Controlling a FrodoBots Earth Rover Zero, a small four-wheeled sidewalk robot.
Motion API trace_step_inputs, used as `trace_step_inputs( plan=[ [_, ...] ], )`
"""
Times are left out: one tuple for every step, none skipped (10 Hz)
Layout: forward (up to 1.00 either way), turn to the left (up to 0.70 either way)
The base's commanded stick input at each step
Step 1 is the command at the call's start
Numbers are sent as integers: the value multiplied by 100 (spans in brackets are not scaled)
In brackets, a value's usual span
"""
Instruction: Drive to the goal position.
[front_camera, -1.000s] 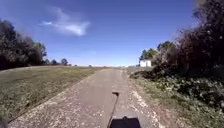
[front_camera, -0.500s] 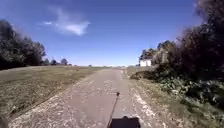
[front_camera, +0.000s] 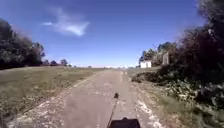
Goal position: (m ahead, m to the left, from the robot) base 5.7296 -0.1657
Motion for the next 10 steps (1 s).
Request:
trace_step_inputs(
  plan=[
    [50, 0],
    [50, 0],
    [50, 0],
    [50, 0],
    [50, 0],
    [50, 0],
    [50, 0],
    [50, 0],
    [50, 0],
    [50, 0]
  ],
)
